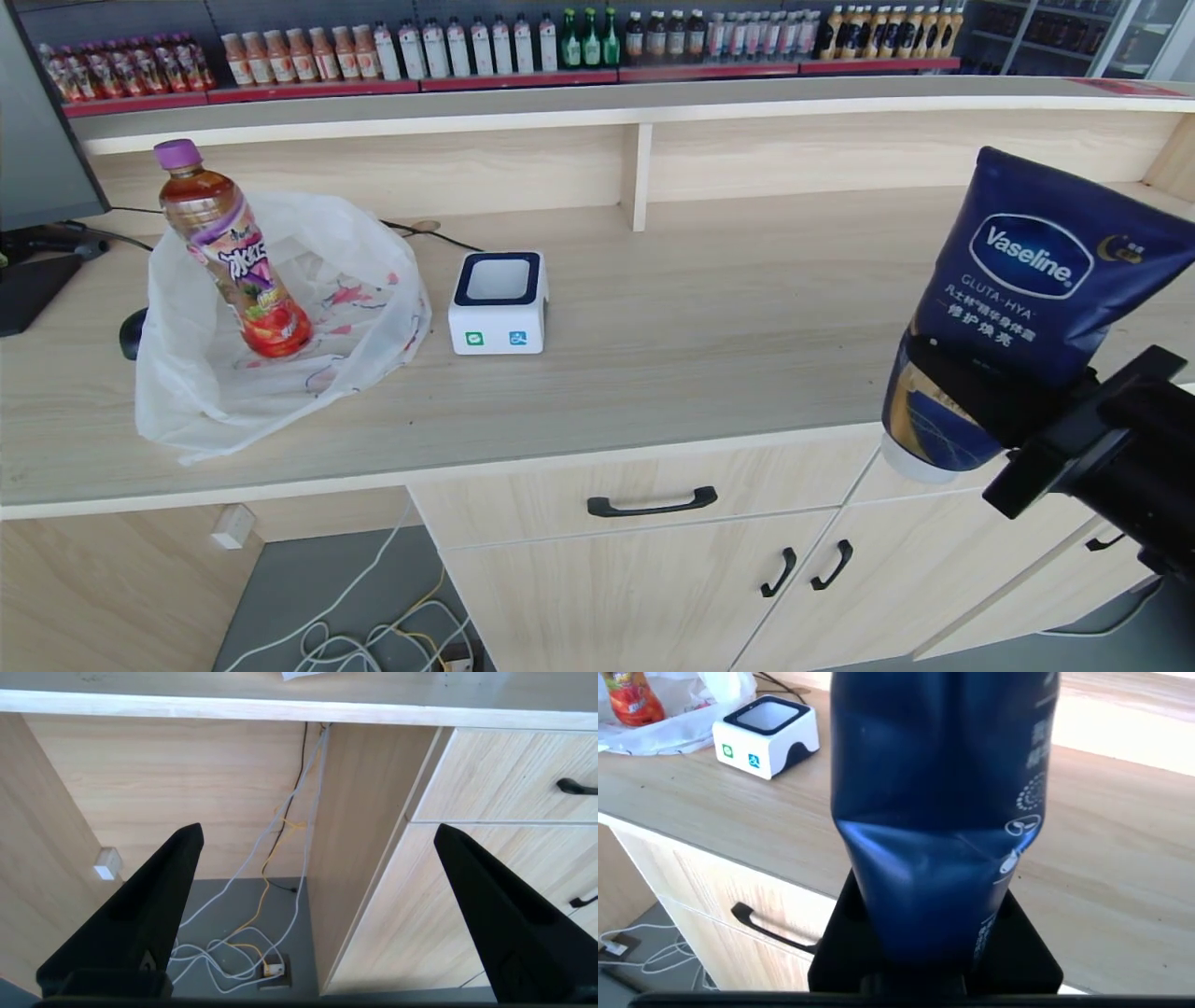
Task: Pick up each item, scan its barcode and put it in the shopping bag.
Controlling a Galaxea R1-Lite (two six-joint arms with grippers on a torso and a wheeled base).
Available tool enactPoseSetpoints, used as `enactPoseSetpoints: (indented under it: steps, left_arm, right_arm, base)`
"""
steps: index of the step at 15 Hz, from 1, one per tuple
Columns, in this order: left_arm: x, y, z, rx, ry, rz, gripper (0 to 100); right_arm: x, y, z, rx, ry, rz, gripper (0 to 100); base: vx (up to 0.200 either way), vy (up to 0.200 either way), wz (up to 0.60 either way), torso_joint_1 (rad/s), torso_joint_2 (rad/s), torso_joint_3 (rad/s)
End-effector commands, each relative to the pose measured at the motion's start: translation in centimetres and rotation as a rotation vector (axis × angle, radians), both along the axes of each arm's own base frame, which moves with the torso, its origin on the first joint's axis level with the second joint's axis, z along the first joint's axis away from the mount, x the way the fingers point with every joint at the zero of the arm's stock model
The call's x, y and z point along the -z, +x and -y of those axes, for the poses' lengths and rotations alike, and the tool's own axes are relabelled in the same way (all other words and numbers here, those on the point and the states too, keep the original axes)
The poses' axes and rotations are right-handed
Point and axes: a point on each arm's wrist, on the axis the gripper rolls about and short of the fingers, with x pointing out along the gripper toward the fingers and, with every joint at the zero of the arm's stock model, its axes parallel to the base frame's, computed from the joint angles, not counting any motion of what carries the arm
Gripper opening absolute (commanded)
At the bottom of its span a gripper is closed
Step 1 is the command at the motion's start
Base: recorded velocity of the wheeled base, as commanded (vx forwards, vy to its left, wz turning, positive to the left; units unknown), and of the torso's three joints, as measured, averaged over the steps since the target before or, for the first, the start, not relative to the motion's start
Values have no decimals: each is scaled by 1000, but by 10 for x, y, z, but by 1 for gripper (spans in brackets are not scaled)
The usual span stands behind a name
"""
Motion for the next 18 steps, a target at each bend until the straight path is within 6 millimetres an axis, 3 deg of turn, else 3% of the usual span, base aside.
enactPoseSetpoints:
  steps: [1, 6, 9, 11, 16, 18]
  left_arm:
    - [0, 0, 0, 0, 0, 0, 100]
    - [0, 0, 0, 0, 0, 0, 100]
    - [0, 0, 0, 0, 0, 0, 100]
    - [0, 0, 0, 0, 0, 0, 100]
    - [0, 0, 0, 0, 0, 0, 100]
    - [0, 0, 0, 0, 0, 0, 100]
  right_arm:
    - [-2, -7, -1, -30, 8, 12, 0]
    - [3, -6, -15, -76, -94, 32, 0]
    - [4, -10, -37, -155, -220, 93, 0]
    - [4, -13, -55, -205, -330, 165, 0]
    - [-12, -21, -73, -201, -600, 456, 0]
    - [-2, -23, -93, -256, -606, 482, 0]
  base:
    - [0, 0, 0, 0, 0, 0]
    - [0, 0, 0, 0, 0, 0]
    - [0, 0, 0, 0, 0, 0]
    - [0, 0, 0, 0, 0, 0]
    - [0, 0, 0, 0, 0, 0]
    - [0, 0, 0, 0, 0, 0]
